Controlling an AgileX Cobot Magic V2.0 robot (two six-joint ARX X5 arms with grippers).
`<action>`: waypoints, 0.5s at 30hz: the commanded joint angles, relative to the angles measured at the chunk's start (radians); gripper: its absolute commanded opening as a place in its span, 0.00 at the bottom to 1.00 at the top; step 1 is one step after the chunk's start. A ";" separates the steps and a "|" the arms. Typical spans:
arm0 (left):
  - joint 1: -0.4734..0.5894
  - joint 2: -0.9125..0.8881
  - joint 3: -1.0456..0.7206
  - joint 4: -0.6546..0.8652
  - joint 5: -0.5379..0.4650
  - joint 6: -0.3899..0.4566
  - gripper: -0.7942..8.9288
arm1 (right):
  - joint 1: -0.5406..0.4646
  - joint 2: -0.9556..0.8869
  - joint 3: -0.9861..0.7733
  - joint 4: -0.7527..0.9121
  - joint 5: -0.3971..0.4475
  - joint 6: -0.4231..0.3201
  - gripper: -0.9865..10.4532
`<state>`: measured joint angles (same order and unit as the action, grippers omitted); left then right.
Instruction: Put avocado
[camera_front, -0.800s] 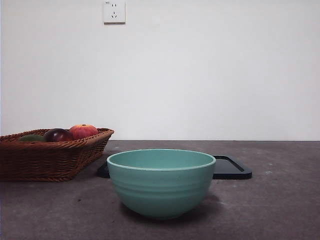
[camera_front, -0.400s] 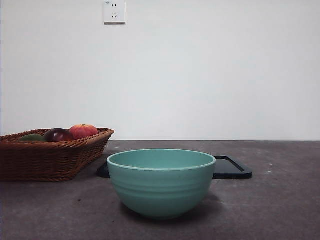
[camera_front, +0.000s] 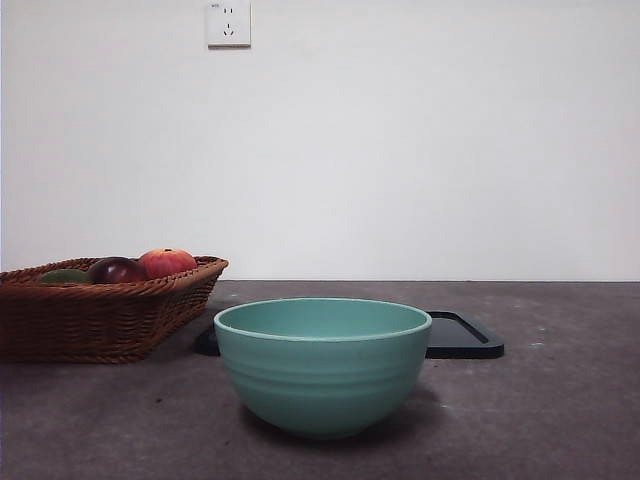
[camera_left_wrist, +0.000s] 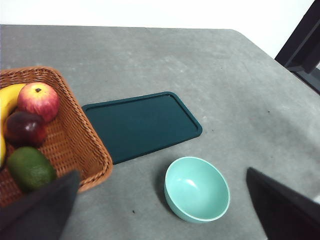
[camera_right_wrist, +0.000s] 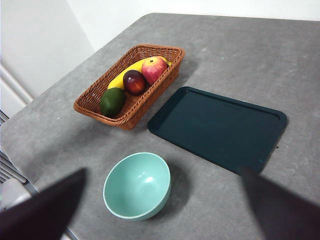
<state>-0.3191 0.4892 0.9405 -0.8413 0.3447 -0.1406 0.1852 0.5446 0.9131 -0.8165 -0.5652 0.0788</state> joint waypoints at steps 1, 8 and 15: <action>-0.004 0.004 0.017 0.008 0.005 0.009 0.71 | 0.005 0.002 0.016 0.008 -0.005 -0.008 0.62; -0.004 0.004 0.017 -0.004 0.005 0.004 0.69 | 0.005 0.002 0.016 0.008 -0.004 -0.008 0.63; -0.003 0.031 0.020 -0.055 0.003 -0.011 0.69 | 0.005 0.002 0.016 0.008 -0.012 -0.007 0.62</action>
<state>-0.3191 0.5034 0.9413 -0.8978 0.3450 -0.1452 0.1852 0.5446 0.9131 -0.8177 -0.5724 0.0780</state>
